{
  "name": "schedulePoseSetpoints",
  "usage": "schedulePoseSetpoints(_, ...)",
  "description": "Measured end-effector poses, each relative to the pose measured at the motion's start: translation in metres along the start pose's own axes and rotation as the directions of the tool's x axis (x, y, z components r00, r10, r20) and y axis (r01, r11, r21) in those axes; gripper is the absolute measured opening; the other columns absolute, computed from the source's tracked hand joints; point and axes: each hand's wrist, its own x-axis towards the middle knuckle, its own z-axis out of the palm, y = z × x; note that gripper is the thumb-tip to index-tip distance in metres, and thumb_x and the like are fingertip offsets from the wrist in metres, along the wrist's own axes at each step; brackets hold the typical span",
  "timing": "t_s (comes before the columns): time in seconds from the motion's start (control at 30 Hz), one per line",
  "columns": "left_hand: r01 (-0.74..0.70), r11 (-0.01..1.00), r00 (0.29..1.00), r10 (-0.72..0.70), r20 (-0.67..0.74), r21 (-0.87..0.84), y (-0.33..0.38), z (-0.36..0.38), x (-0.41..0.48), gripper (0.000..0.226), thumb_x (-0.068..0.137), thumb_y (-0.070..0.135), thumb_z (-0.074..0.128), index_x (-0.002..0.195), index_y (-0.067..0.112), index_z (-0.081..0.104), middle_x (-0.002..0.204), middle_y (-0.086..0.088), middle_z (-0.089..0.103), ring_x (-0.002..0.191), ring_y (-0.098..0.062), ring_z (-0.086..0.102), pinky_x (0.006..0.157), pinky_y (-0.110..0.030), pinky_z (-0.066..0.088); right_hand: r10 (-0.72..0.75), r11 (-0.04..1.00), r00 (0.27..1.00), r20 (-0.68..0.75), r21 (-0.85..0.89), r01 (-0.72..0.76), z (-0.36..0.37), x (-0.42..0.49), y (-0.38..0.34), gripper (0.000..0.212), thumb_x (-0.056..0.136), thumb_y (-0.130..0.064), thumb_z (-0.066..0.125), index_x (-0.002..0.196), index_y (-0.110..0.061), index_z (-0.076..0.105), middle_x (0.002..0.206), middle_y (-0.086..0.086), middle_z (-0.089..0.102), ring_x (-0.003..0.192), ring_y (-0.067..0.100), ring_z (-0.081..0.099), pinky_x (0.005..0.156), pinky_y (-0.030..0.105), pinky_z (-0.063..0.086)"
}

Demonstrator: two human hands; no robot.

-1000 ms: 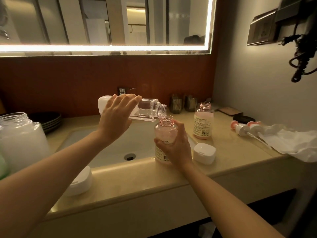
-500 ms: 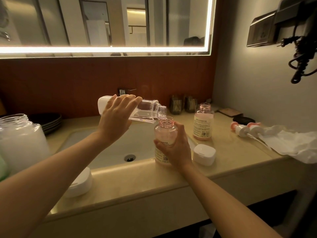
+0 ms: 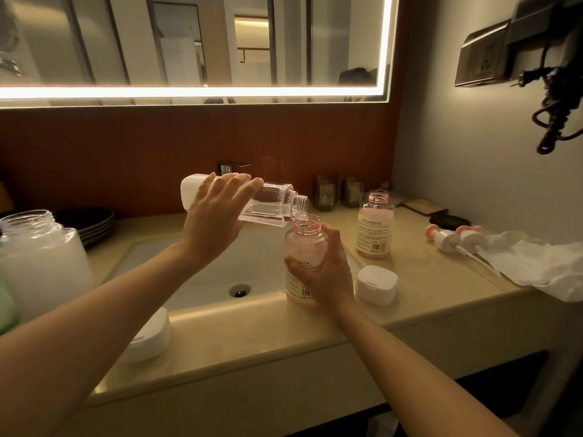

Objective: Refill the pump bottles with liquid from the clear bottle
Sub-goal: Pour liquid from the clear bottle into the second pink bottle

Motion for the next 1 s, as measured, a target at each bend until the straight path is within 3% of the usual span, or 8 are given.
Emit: schedulePoseSetpoints(1.0, 0.007, 1.000, 1.000, -0.007, -0.020, 0.023, 0.0016, -0.0004, 0.0002, 0.079, 0.059, -0.003, 0.078, 0.126, 0.015, 0.040, 0.119, -0.013, 0.058, 0.109, -0.033, 0.055, 0.100, -0.054, 0.036, -0.001, 1.000, 1.000, -0.003, 0.006, 0.001, -0.0008, -0.0008, 0.0005, 0.077, 0.069, -0.042, 0.075, 0.129, -0.023, 0.030, 0.130, 0.005, 0.046, 0.116, 0.025, 0.048, 0.084, 0.044, 0.052)
